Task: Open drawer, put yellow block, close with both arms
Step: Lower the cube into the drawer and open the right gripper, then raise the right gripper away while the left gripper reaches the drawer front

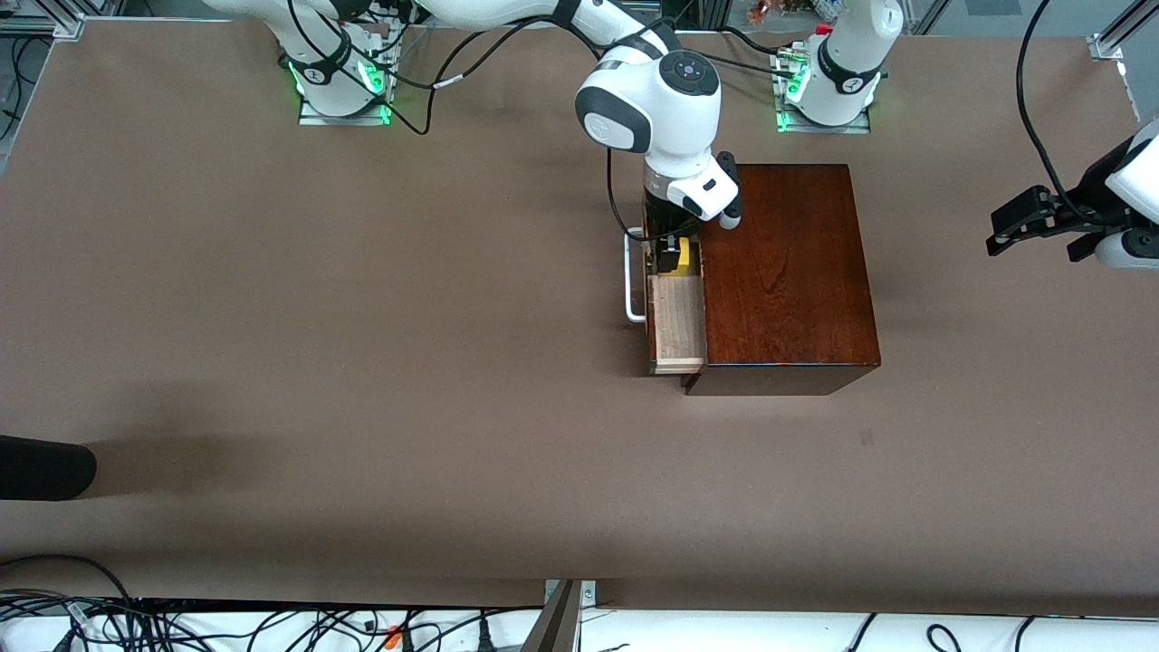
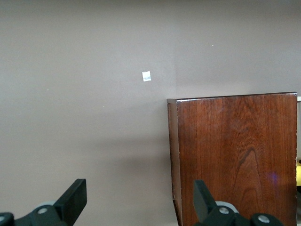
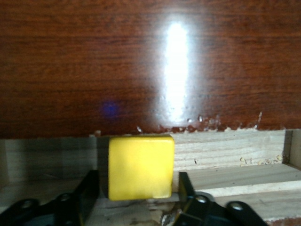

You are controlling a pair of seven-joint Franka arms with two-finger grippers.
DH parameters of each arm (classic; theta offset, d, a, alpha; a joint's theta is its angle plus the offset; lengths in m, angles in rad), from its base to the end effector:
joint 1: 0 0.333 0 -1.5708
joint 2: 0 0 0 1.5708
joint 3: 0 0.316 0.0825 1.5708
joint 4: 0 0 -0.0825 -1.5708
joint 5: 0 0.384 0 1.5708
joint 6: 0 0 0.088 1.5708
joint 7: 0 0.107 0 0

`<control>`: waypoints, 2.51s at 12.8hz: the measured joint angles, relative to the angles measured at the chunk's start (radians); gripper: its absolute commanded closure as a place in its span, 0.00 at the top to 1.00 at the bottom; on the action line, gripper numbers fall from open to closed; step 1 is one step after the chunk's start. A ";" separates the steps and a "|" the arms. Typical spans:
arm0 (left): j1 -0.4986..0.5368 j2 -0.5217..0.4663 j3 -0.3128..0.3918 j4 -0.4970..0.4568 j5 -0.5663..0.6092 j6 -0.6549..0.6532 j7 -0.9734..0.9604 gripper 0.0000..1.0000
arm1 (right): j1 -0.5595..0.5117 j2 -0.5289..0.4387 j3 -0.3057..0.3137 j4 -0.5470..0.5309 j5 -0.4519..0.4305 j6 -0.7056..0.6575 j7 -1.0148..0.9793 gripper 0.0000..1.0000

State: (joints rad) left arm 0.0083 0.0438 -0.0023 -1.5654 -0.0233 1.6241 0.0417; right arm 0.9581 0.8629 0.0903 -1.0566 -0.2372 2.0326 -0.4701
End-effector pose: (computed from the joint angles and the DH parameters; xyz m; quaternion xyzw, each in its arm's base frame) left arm 0.5727 0.0011 0.6071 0.9998 -0.0173 0.0077 0.0115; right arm 0.4228 0.6590 0.3279 0.7019 0.7059 0.0767 0.0561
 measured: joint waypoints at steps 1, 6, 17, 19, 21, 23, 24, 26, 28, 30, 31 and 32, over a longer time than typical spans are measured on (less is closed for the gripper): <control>0.000 0.001 0.000 0.000 0.000 0.000 0.000 1.00 | 0.000 0.000 0.000 0.006 0.006 -0.010 0.004 1.00; -0.003 0.004 -0.018 0.000 0.000 -0.003 0.000 1.00 | -0.005 -0.068 -0.002 0.051 0.049 -0.105 0.084 1.00; -0.239 0.168 -0.053 0.000 -0.052 -0.012 0.444 1.00 | -0.261 -0.428 -0.207 0.077 0.206 -0.570 0.203 1.00; -0.308 0.220 -0.066 0.000 -0.160 0.013 0.492 1.00 | -0.260 -0.482 -0.285 0.047 0.206 -0.587 0.208 1.00; -0.338 0.274 -0.103 0.001 -0.242 0.092 0.567 1.00 | -0.261 -0.510 -0.376 0.021 0.206 -0.588 0.207 1.00; -0.353 0.328 -0.180 0.001 -0.254 0.201 0.629 1.00 | -0.271 -0.515 -0.435 0.009 0.209 -0.580 0.207 1.00; -0.367 0.356 -0.222 0.001 -0.254 0.258 0.644 1.00 | -0.276 -0.515 -0.441 0.005 0.215 -0.567 0.209 1.00; -0.448 0.415 -0.262 0.001 -0.186 0.369 0.666 1.00 | -0.277 -0.515 -0.457 0.002 0.250 -0.565 0.230 1.00; -0.565 0.471 -0.265 0.001 0.012 0.420 0.663 1.00 | -0.288 -0.524 -0.522 -0.004 0.323 -0.590 0.235 1.00; -0.619 0.510 -0.264 -0.001 0.133 0.422 0.658 1.00 | -0.353 -0.587 -0.540 -0.086 0.353 -0.596 0.237 1.00; -0.620 0.527 -0.262 -0.001 0.152 0.420 0.660 1.00 | -0.403 -0.637 -0.537 -0.158 0.358 -0.584 0.237 1.00; -0.617 0.539 -0.257 -0.003 0.160 0.411 0.665 1.00 | -0.457 -0.690 -0.528 -0.237 0.362 -0.566 0.242 1.00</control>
State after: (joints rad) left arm -0.6089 0.5828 -0.2595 -1.5679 0.1367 2.0350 0.7063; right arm 0.5007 0.1726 -0.4374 -1.2931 0.1248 1.4664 -0.2281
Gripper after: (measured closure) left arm 0.000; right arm 0.000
